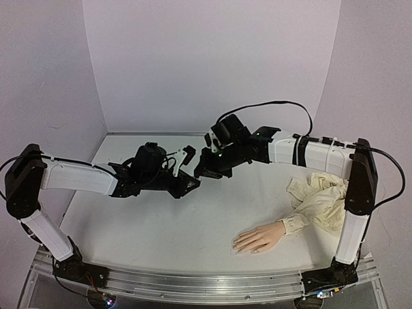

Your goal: Paint the nails

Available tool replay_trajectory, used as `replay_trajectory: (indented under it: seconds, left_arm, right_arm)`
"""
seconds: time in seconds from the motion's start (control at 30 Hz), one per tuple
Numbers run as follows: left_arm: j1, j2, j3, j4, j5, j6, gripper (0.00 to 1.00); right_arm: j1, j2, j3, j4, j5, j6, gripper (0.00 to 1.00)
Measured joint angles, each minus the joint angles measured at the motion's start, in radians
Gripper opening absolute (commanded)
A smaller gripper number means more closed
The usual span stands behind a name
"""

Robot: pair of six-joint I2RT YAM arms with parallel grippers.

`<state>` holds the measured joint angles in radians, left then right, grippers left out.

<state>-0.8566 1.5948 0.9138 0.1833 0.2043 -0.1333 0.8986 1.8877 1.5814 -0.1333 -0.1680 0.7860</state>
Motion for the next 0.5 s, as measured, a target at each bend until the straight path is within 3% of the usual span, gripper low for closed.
replay_trajectory:
  seconds: [0.2,0.5]
  left_arm:
    - [-0.006,0.0,0.0,0.0,0.002,0.017,0.0]
    - [0.0,-0.024,0.0,-0.027,0.024,0.026,0.0]
  right_arm:
    - [0.0,0.0,0.002,-0.003,0.002,-0.002,0.0]
    - [-0.001,-0.002,0.002,0.01,-0.032,-0.061,0.0]
